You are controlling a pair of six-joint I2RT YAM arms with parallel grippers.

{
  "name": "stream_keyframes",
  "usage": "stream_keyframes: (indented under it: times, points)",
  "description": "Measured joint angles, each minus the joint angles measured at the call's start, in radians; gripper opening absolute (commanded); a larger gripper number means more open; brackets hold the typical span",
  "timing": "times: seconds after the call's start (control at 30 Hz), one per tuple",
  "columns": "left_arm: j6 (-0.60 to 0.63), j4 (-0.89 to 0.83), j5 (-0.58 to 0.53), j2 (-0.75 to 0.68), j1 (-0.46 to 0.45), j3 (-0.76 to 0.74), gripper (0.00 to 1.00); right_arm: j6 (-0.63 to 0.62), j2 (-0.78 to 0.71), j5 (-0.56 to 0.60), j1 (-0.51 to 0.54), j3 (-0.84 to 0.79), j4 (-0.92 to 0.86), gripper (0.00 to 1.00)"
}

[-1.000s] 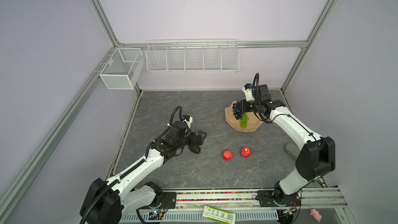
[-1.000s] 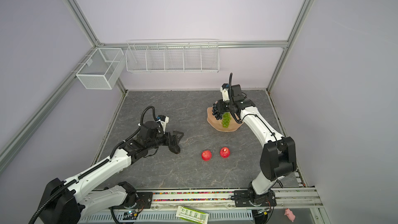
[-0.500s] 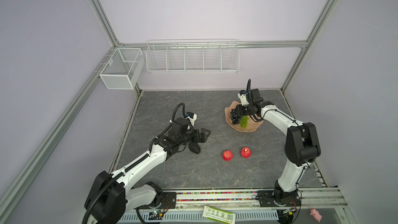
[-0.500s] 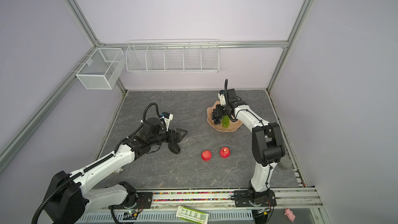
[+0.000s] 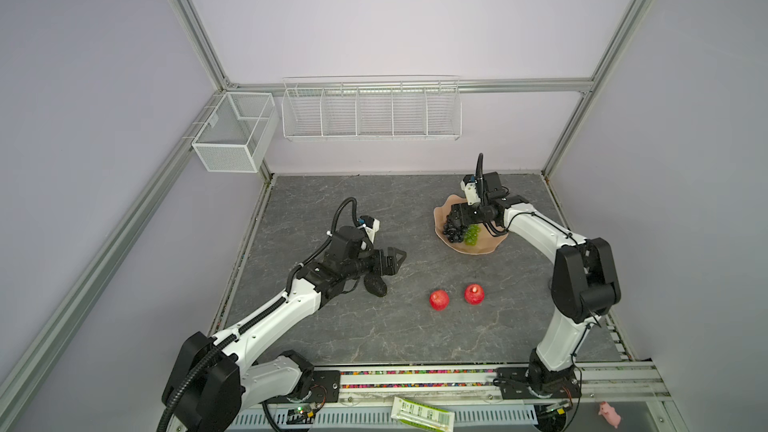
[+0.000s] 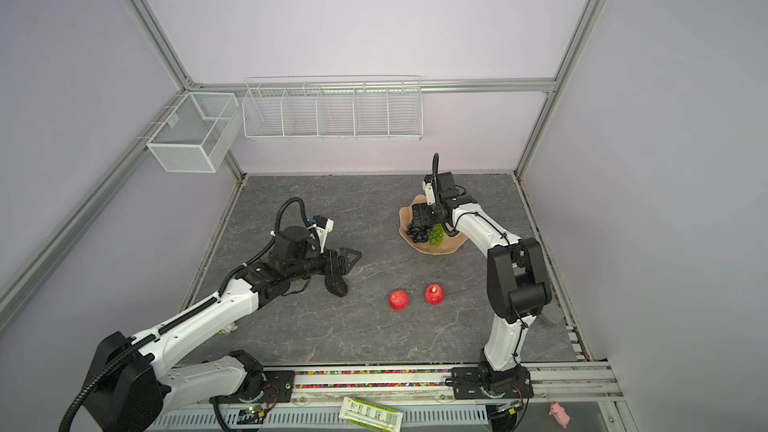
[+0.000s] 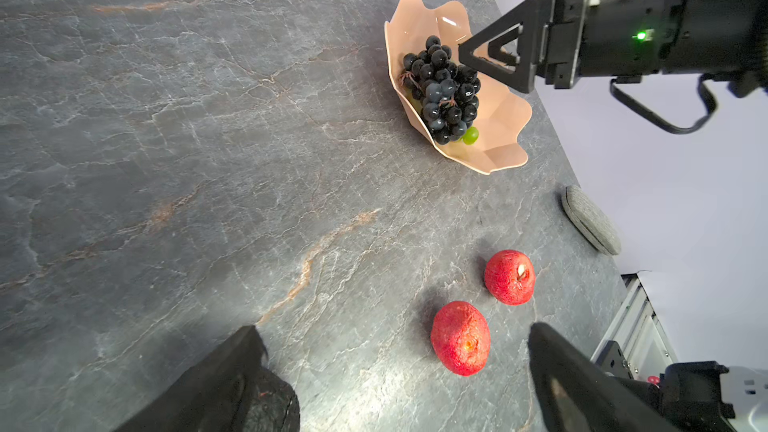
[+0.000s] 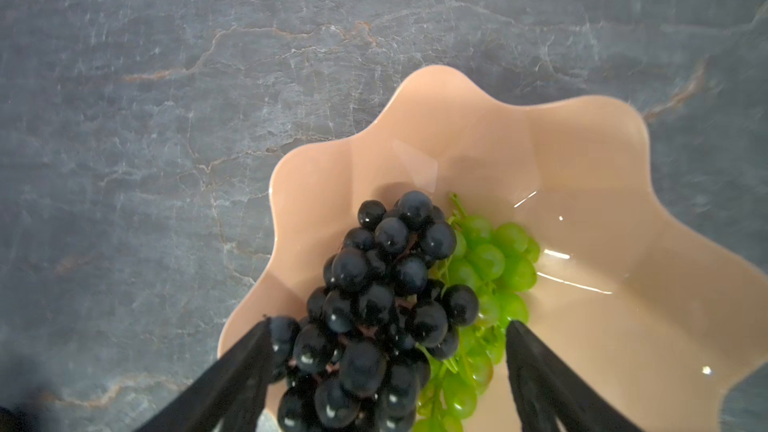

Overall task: Place and organize the fake fruits in the fruit bowl
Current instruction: 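Reach the right gripper to the dark avocado and grasp it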

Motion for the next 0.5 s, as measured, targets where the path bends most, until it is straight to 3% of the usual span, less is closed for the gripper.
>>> stream_keyframes:
  times: [0.1, 0.27, 0.5]
  points:
    - [-0.004, -0.092, -0.030, -0.039, 0.000, 0.020, 0.99, -0.013, -0.103, -0.007, 0.083, -0.040, 0.015, 0.97]
    - [-0.047, -0.274, -0.073, -0.209, 0.002, 0.029, 0.99, -0.001, -0.226, -0.181, 0.239, -0.166, 0.129, 0.96]
    - [-0.096, -0.568, -0.178, -0.333, 0.012, 0.159, 0.99, 0.047, -0.094, -0.299, 0.407, -0.234, 0.231, 0.97]
